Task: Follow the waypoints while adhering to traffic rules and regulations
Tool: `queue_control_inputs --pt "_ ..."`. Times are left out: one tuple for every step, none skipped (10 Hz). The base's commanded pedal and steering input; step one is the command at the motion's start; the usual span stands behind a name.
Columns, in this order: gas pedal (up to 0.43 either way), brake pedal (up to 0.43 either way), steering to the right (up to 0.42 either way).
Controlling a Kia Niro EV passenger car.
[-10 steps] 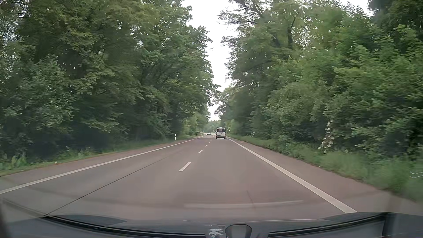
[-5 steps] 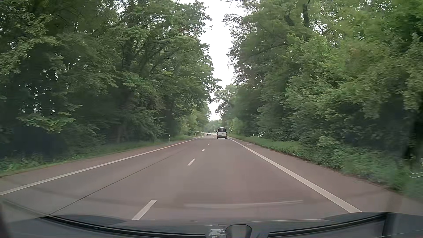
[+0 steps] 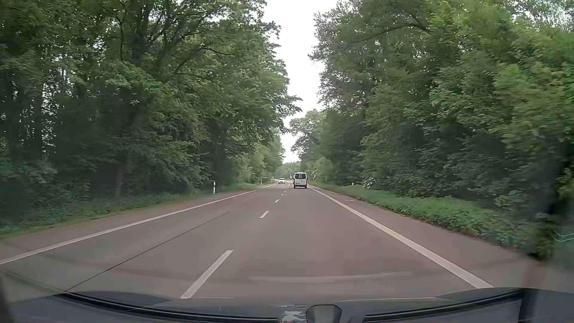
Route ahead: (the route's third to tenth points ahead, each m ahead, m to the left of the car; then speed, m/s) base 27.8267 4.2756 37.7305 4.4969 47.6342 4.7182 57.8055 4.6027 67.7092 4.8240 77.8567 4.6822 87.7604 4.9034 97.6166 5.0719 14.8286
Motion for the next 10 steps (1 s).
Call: queue_control_inputs --pt "0.157 0.0 0.003" --pt "0.157 0.0 0.003" --pt "0.15 0.0 0.003" --pt "0.15 0.0 0.003" --pt "0.15 0.0 0.003" --pt "0.15 0.0 0.003" --pt "0.15 0.0 0.003" --pt "0.15 0.0 0.003" --pt "0.15 0.0 0.003" --pt "0.15 0.0 0.003"
